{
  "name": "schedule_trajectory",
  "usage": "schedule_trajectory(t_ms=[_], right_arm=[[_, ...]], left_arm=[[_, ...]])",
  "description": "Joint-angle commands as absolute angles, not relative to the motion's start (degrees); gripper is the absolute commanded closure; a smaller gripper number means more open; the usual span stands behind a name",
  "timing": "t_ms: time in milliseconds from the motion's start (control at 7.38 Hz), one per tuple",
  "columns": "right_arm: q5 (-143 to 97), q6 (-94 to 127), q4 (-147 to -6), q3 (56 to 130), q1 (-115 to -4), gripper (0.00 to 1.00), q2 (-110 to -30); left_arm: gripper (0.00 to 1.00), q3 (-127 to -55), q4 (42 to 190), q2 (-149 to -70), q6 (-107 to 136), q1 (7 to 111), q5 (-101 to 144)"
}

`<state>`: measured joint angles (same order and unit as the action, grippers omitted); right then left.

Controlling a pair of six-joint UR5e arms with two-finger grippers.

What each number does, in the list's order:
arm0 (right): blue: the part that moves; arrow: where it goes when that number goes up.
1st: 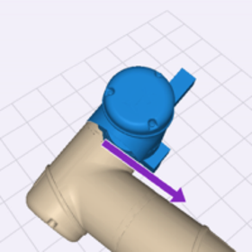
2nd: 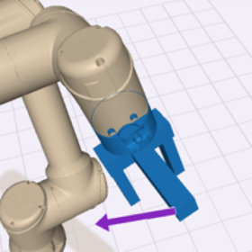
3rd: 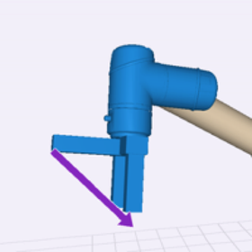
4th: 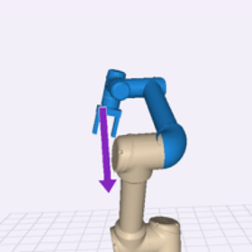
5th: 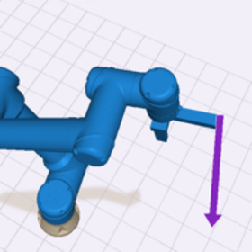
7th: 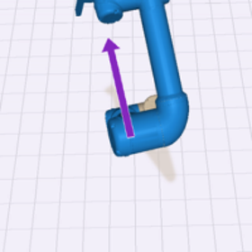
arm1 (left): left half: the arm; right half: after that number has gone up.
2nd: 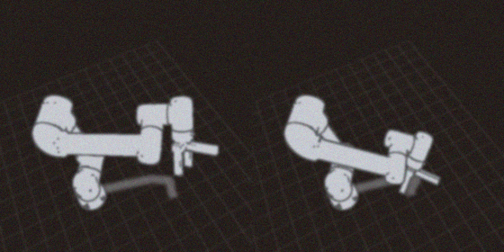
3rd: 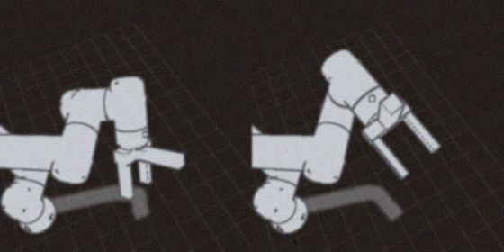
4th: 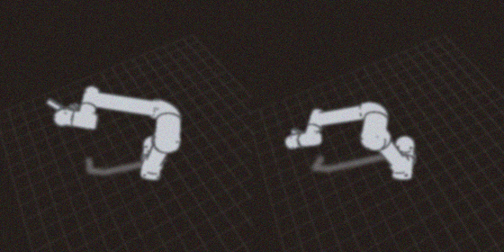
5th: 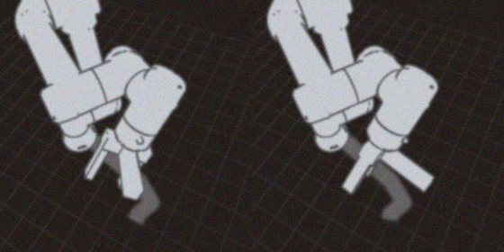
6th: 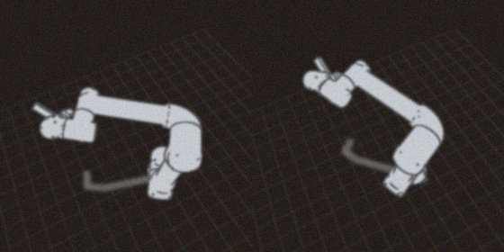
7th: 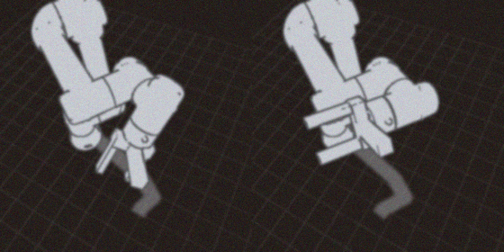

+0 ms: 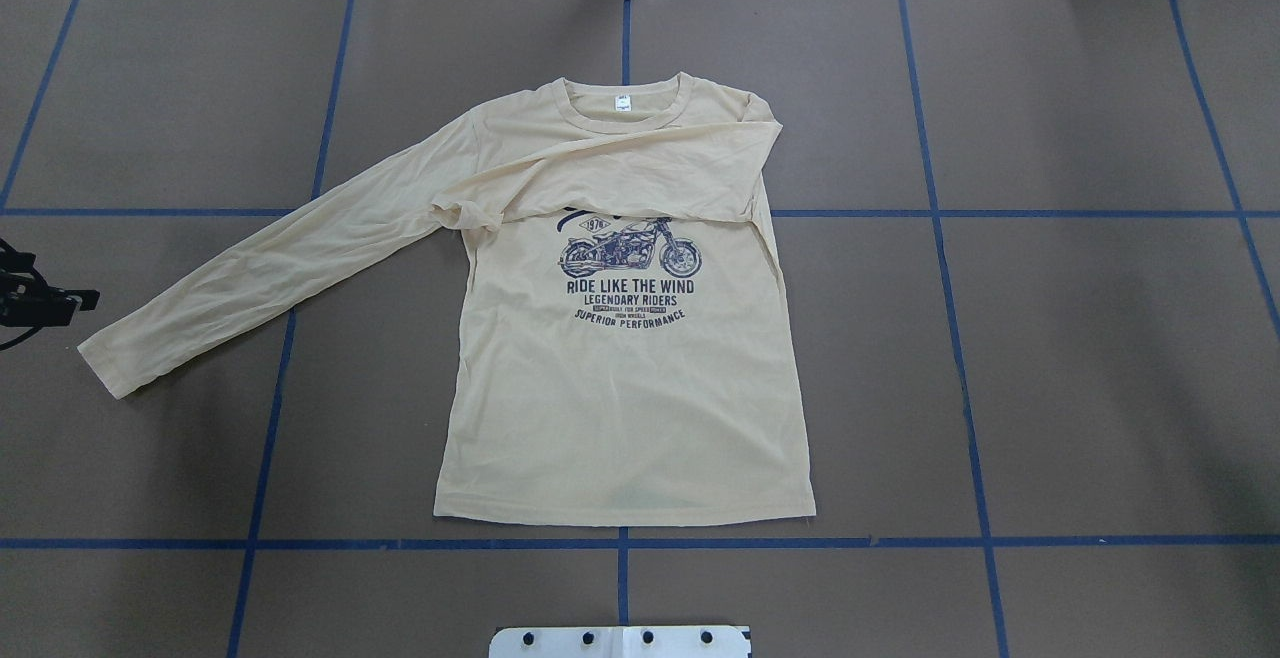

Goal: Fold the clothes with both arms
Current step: 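Lower the left gripper onto the other sleeve cuff and grasp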

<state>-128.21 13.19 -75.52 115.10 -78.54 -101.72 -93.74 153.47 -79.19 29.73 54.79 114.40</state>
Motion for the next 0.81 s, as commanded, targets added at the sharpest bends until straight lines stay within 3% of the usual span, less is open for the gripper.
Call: schedule_trajectory(t_ms=[0,406,677], right_arm=[[-128.5,12.7,-74.6,114.7,-79.2,0.0,-102.7],[-128.2,12.5,-74.5,114.6,-79.2,0.0,-102.7],[-128.1,12.5,-74.4,114.7,-79.2,0.0,-102.7]], left_arm=[[0.06,-88.4,159.7,-79.2,31.5,52.0,113.3],[0.31,-86.5,161.8,-79.1,31.6,48.9,113.3],[0.36,-86.0,161.9,-78.8,31.6,48.3,113.4]])
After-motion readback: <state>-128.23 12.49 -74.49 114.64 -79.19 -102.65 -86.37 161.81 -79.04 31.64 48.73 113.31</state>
